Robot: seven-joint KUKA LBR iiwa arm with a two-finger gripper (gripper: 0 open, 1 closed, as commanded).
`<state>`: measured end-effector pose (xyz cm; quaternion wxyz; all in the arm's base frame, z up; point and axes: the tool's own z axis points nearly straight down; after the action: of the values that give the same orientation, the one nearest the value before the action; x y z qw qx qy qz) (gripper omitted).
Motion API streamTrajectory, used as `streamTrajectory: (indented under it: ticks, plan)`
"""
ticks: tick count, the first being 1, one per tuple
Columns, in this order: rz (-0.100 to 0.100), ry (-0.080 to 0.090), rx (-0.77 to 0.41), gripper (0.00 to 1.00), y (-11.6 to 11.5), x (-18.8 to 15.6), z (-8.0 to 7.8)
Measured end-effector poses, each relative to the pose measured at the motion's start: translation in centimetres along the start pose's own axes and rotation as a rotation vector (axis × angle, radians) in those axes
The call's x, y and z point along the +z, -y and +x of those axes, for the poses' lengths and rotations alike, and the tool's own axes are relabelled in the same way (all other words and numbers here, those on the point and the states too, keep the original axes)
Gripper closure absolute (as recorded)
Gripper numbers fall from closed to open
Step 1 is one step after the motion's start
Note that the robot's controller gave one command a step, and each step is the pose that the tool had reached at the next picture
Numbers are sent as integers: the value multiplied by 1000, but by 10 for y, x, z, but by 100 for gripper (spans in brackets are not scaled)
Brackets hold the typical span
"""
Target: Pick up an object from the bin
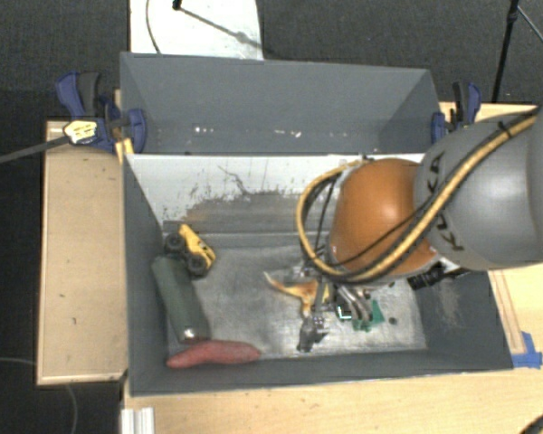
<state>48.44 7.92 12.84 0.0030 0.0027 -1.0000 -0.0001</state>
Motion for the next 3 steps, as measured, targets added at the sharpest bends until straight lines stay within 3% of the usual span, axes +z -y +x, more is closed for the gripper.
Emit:
streamTrajectory:
  ticks: [1, 2, 3]
  plan:
    - [-1, 8, 4, 0, 0, -4, -2]
    - [-1, 12, -186, 0, 50, 37, -22]
    - [1, 8, -167, 0, 77, 47, -25]
